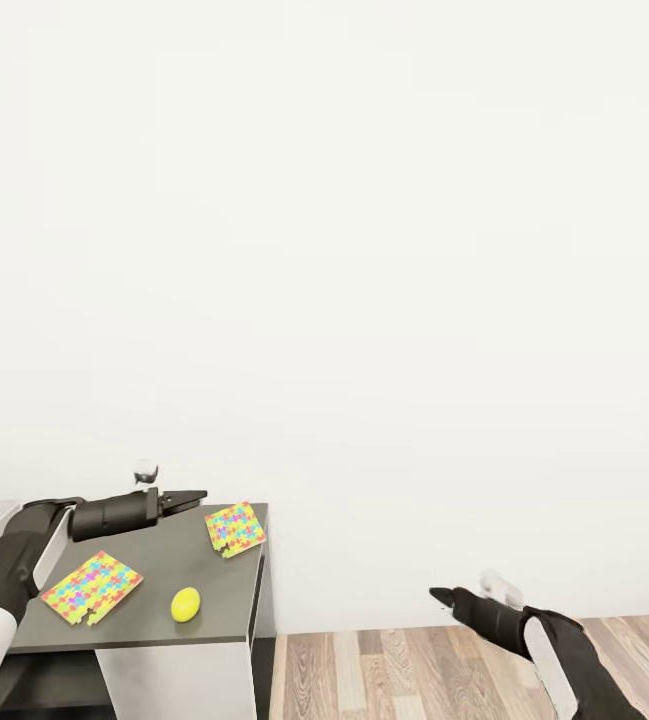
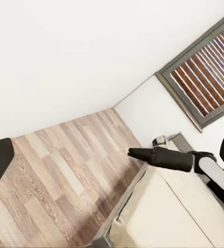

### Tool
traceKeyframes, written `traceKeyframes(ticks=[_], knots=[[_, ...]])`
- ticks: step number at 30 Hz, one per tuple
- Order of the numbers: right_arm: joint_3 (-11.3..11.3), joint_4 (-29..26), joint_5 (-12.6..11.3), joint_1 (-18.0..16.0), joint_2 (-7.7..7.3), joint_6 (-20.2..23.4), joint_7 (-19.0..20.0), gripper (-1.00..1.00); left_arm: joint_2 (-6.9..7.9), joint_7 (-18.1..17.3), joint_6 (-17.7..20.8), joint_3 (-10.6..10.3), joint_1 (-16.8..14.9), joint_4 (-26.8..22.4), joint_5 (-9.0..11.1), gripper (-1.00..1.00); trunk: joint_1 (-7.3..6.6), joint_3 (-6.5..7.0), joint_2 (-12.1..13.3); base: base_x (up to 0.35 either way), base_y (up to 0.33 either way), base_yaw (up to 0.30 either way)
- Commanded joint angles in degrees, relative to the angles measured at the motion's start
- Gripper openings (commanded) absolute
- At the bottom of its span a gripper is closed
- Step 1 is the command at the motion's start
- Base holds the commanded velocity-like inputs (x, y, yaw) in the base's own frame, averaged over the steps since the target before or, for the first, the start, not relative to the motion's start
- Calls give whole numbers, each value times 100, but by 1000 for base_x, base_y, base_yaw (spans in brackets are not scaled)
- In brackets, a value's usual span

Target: Put all the toys in the child's room - the three board games (two on the bed and one on the table), the two jigsaw puzzles on the table, and the tennis ball on the table - inside the toy box on the table in the child's room.

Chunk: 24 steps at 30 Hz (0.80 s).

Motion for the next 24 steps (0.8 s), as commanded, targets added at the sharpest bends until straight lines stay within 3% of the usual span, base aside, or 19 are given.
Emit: traceKeyframes(ticks=[1,8,13,19,21,24], knots=[[-14,57,10,-118,-13,100,41,100,1,60,61,6,-1,2,17,100,2,-3,-5,0,0,0],[-16,871,-3,-959,-61,349,102,100,-13,660,91,10,-14,7,21,100,2,-3,-5,0,0,0],[2,1112,7,-1273,-72,410,90,100,-15,1004,100,16,-26,9,24,100,2,-3,-5,0,0,0],[-13,1207,-7,-1505,-140,898,149,100,-23,1448,256,25,-129,10,25,100,2,-3,-5,0,0,0],[-27,1205,-9,-1531,-147,995,269,100,-79,1820,370,26,-261,12,20,100,2,-3,-5,0,0,0],[-27,1197,-6,-1551,-131,1042,530,100,-243,2729,448,26,-483,49,26,100,2,-3,-5,0,0,0]])
